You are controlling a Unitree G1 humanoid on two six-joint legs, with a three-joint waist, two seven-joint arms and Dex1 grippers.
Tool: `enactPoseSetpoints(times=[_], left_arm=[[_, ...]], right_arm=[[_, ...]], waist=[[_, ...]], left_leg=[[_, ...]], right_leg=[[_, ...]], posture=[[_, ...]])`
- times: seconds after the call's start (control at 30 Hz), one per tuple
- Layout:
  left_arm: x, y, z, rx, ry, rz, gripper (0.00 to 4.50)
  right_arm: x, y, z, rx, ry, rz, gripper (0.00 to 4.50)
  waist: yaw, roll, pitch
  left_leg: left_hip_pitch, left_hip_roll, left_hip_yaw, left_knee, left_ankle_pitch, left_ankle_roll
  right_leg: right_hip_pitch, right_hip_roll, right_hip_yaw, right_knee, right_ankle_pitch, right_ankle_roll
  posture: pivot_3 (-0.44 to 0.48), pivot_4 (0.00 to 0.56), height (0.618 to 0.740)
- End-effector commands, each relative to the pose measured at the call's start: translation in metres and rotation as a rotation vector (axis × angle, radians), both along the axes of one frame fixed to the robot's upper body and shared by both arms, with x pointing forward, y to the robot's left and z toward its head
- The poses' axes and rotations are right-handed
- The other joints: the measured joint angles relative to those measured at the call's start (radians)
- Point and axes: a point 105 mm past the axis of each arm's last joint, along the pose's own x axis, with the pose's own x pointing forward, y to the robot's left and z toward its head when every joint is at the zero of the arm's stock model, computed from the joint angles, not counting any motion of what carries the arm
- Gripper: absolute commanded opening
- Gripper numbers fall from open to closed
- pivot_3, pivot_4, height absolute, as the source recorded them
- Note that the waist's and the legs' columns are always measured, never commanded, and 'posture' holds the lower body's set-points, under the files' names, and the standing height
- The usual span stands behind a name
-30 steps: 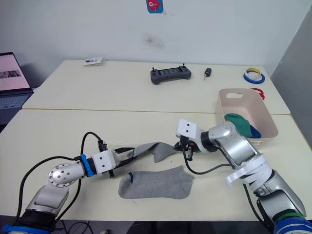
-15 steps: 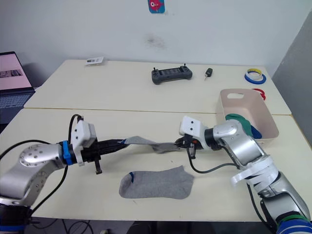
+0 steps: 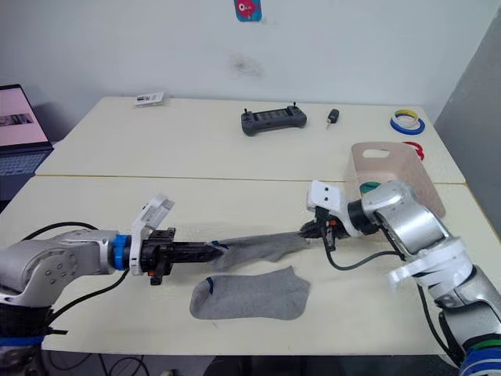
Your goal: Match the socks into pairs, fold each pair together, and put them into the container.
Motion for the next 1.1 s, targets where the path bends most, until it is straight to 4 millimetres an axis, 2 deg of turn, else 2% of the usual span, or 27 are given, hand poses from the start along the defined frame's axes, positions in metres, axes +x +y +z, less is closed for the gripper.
enactPoseSetpoints(times=[0.03,0.1,0.17,0.3,0.37,0.6,0.77,1.07,1.1], left_arm=[[0.015,0.006,-0.002,0.021,0.000,0.051,0.01],[0.022,0.011,-0.008,0.050,0.006,0.073,0.00],[0.028,0.015,-0.011,0.069,0.004,0.097,0.00],[0.039,0.022,-0.018,0.083,0.006,0.135,0.00],[0.041,0.023,-0.022,0.095,0.001,0.143,0.00],[0.045,0.021,-0.026,0.101,-0.006,0.152,0.00],[0.044,0.023,-0.032,0.123,-0.002,0.162,0.00],[0.044,0.024,-0.034,0.130,-0.003,0.176,0.00],[0.044,0.024,-0.034,0.131,-0.003,0.177,0.00]], right_arm=[[0.020,0.007,0.008,0.012,-0.099,-0.058,0.23],[0.031,0.008,0.013,0.033,-0.159,-0.096,0.72],[0.035,0.008,0.020,0.063,-0.185,-0.121,1.39],[0.032,0.003,0.030,0.150,-0.182,-0.193,2.84],[0.030,0.001,0.027,0.188,-0.169,-0.249,3.50],[0.019,0.009,0.000,0.311,-0.042,-0.424,3.50],[0.029,0.015,-0.015,0.347,-0.027,-0.542,3.50],[0.042,0.020,-0.030,0.356,0.004,-0.634,3.50],[0.042,0.020,-0.032,0.352,0.014,-0.634,3.33]], waist=[[0.000,0.000,0.000],[0.000,0.000,0.000],[0.000,0.000,0.000],[0.002,0.000,0.000],[0.002,0.000,0.000],[0.001,0.000,0.000],[-0.001,0.000,0.000],[-0.001,0.000,0.000],[-0.001,0.000,0.000]], left_leg=[[-0.001,0.000,0.000,0.000,0.000,0.000],[0.000,0.000,0.000,0.000,0.000,0.000],[-0.001,0.000,0.000,0.000,0.000,0.000],[-0.001,-0.001,0.001,0.001,0.000,0.000],[-0.001,0.000,0.000,0.001,0.000,0.000],[-0.001,0.000,-0.001,0.001,0.000,0.000],[-0.001,0.000,0.000,0.000,0.000,0.000],[-0.001,0.000,0.000,0.000,0.000,0.000],[-0.001,0.000,0.000,0.000,0.000,0.000]], right_leg=[[-0.001,0.000,0.000,0.000,0.000,0.000],[-0.001,0.000,0.000,0.000,0.000,0.000],[-0.001,0.000,0.000,0.000,0.000,0.000],[-0.001,-0.001,0.000,0.000,0.000,0.000],[-0.001,-0.001,0.000,0.000,0.000,0.000],[-0.001,-0.001,0.001,0.001,0.000,0.000],[-0.001,0.000,0.001,0.001,0.000,0.000],[-0.001,0.000,0.001,0.001,0.000,0.000],[-0.001,0.000,0.001,0.001,0.000,0.000]], posture=[[0.000,0.150,0.740],[0.000,0.150,0.740],[0.000,0.150,0.740],[0.000,0.150,0.740],[0.000,0.150,0.740],[0.000,0.150,0.740],[0.000,0.150,0.740],[0.000,0.150,0.740],[0.000,0.150,0.740]])
